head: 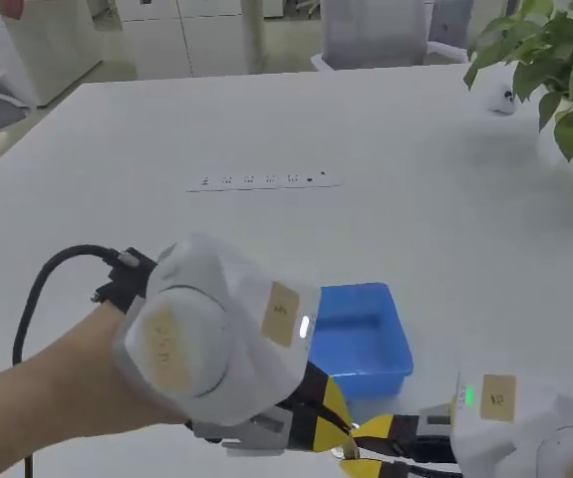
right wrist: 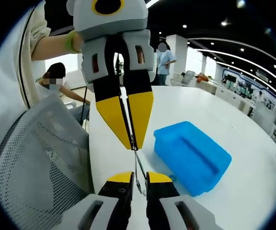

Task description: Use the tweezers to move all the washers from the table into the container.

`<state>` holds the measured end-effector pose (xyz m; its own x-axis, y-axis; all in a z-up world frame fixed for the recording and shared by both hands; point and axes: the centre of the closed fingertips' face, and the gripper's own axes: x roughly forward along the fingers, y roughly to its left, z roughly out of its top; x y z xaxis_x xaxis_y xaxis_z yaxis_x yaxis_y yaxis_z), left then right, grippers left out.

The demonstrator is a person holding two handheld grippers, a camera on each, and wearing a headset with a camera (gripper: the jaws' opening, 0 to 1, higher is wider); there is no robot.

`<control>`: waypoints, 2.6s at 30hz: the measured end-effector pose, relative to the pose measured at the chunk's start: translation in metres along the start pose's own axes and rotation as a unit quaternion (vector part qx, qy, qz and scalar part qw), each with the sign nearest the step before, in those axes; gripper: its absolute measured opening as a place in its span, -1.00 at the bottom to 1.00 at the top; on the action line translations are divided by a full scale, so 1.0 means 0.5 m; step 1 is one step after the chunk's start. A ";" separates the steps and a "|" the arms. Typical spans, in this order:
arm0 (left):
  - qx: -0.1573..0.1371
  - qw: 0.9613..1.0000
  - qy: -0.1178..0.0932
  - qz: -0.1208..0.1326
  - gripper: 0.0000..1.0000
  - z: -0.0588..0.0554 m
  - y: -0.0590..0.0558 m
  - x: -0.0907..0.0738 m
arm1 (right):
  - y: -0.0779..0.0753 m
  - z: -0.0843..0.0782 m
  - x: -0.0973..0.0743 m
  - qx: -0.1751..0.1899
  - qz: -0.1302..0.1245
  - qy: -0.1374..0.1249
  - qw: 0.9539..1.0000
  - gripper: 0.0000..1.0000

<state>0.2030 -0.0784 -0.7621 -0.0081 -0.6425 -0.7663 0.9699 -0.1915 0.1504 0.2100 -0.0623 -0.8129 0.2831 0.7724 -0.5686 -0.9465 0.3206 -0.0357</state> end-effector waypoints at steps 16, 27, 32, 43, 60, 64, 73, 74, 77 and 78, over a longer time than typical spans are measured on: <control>-0.011 0.998 0.038 -0.045 -1.00 -0.006 0.012 0.021 | -0.004 -0.007 0.011 0.017 0.008 0.004 1.000 -0.84; -0.039 0.996 0.055 -0.056 -1.00 -0.014 0.003 0.029 | -0.008 0.010 0.028 0.021 0.025 0.016 0.999 -0.96; -0.067 0.998 0.014 -0.016 -1.00 -0.022 0.013 0.037 | -0.009 0.009 0.029 0.037 0.018 0.019 0.999 -0.98; -0.295 0.933 -0.156 0.138 -0.64 -0.060 0.012 -0.050 | -0.026 0.004 0.013 0.092 -0.013 -0.019 0.996 -0.98; -0.423 0.773 -0.216 0.422 0.09 -0.216 -0.031 -0.211 | -0.035 0.002 0.013 0.136 -0.054 -0.028 0.989 -0.97; -0.406 0.770 -0.235 0.433 0.63 -0.198 -0.018 -0.213 | -0.028 0.006 0.019 0.119 -0.057 -0.019 0.991 -0.98; -0.388 0.791 -0.216 0.422 0.89 -0.199 -0.016 -0.185 | -0.037 0.002 0.015 0.143 -0.077 -0.024 0.986 -0.98; -0.388 0.793 -0.212 0.419 0.88 -0.201 -0.017 -0.182 | -0.043 0.001 0.011 0.144 -0.076 -0.028 0.986 -0.98; -0.396 0.792 -0.207 0.416 0.87 -0.210 -0.019 -0.178 | -0.052 0.013 0.003 0.180 -0.068 -0.056 0.980 -0.99; -0.396 0.792 -0.203 0.418 0.87 -0.212 -0.019 -0.178 | -0.060 0.025 -0.003 0.194 -0.071 -0.071 0.976 -0.99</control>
<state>0.2204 0.0595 -0.7616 0.7965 -0.5143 -0.3178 0.5235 0.8497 -0.0630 0.2399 -0.0663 -0.8008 0.4520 0.7645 -0.4595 -0.7744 0.5920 0.2233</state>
